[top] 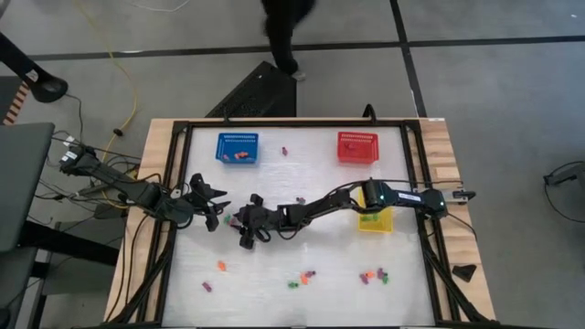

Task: Sort Halloween decoration
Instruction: Put the purple skeleton toy into the red bin

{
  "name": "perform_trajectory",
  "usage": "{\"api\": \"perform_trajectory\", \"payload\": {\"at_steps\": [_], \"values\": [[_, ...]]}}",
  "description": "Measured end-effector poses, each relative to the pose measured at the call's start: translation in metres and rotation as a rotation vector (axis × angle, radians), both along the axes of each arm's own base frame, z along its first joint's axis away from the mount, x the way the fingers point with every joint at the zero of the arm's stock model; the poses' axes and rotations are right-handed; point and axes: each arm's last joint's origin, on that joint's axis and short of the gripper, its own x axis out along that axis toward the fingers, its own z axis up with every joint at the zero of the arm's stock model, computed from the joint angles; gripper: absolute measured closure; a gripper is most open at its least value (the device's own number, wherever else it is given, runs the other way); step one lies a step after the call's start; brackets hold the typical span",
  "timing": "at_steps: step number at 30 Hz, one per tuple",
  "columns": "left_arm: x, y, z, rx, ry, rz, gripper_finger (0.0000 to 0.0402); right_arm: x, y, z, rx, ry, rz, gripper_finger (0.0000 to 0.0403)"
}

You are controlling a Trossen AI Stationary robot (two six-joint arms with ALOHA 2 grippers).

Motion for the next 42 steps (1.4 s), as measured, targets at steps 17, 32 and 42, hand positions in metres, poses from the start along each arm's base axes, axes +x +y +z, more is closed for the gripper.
{"api": "perform_trajectory", "payload": {"at_steps": [17,32,42], "values": [[0.000,0.000,0.000,0.000,0.000,0.000,0.0254,0.002,-0.013,0.002,-0.029,-0.020,0.100,0.0259],[0.000,0.000,0.000,0.003,0.007,-0.001,0.0254,-0.008,-0.007,0.043,0.136,0.063,0.390,0.0385],[0.000,0.000,-0.001,-0.006,0.007,-0.003,0.0254,-0.065,-0.040,0.146,-0.012,0.332,0.417,0.0384]]}}
